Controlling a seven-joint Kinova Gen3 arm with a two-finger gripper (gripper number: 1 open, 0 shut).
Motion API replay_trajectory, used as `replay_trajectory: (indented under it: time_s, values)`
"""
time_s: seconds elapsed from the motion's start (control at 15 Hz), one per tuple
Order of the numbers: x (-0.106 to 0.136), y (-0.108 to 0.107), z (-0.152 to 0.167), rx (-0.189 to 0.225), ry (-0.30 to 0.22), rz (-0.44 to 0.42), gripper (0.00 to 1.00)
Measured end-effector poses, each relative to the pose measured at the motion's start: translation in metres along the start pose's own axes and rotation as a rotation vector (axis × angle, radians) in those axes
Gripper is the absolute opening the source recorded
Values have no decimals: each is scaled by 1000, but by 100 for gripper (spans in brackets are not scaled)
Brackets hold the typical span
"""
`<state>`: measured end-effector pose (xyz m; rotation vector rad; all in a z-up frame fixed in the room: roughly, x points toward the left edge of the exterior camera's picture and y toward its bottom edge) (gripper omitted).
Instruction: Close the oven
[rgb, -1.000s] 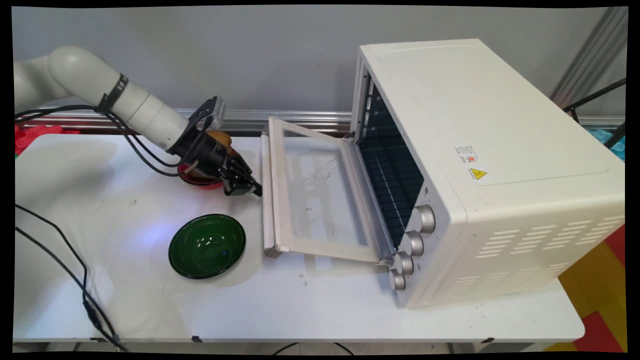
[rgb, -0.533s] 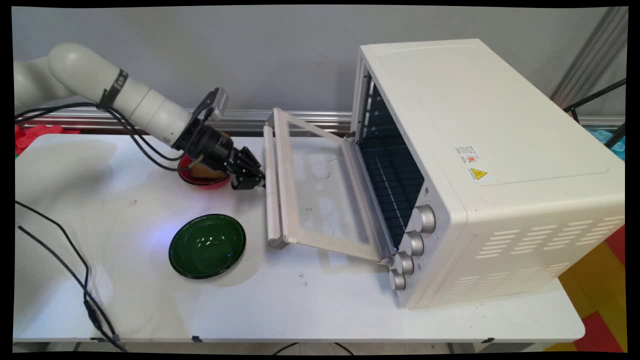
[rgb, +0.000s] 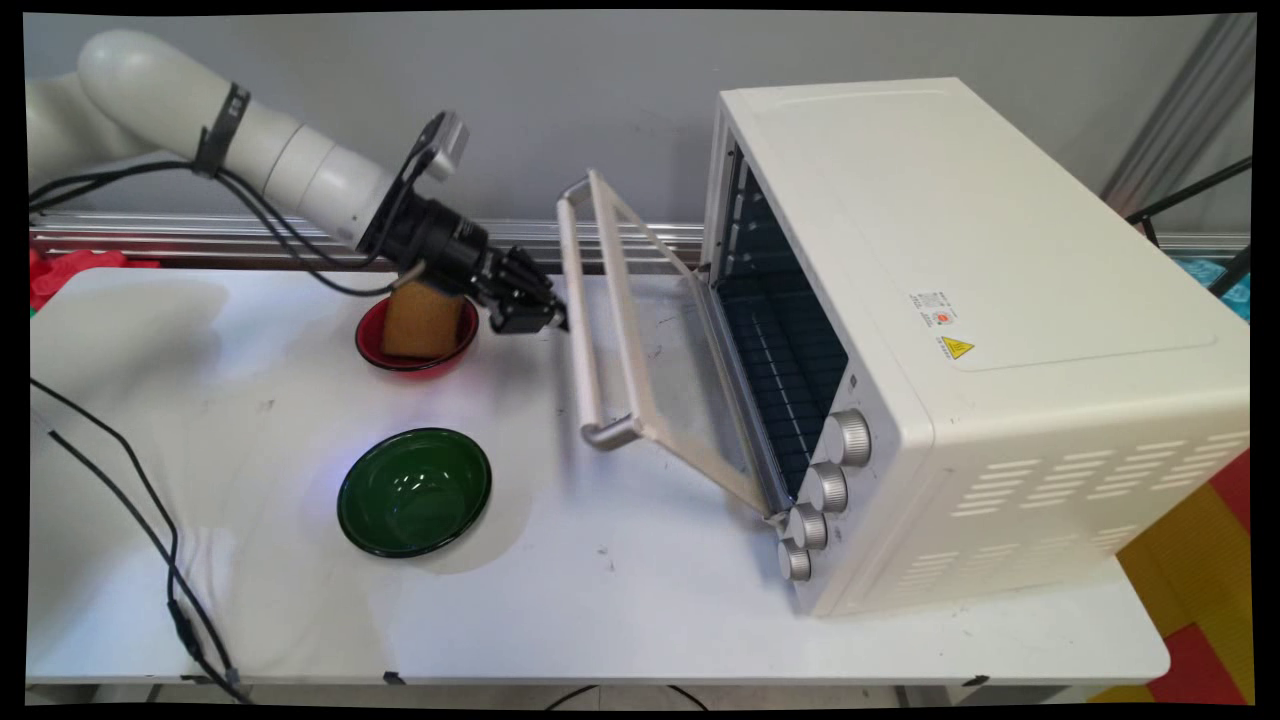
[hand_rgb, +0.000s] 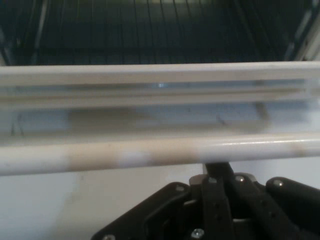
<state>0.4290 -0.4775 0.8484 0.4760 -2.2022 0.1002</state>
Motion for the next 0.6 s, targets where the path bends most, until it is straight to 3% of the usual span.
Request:
replay_trajectory:
  time_s: [0.6]
  values:
    - [51,-2,8,17,92,11,0]
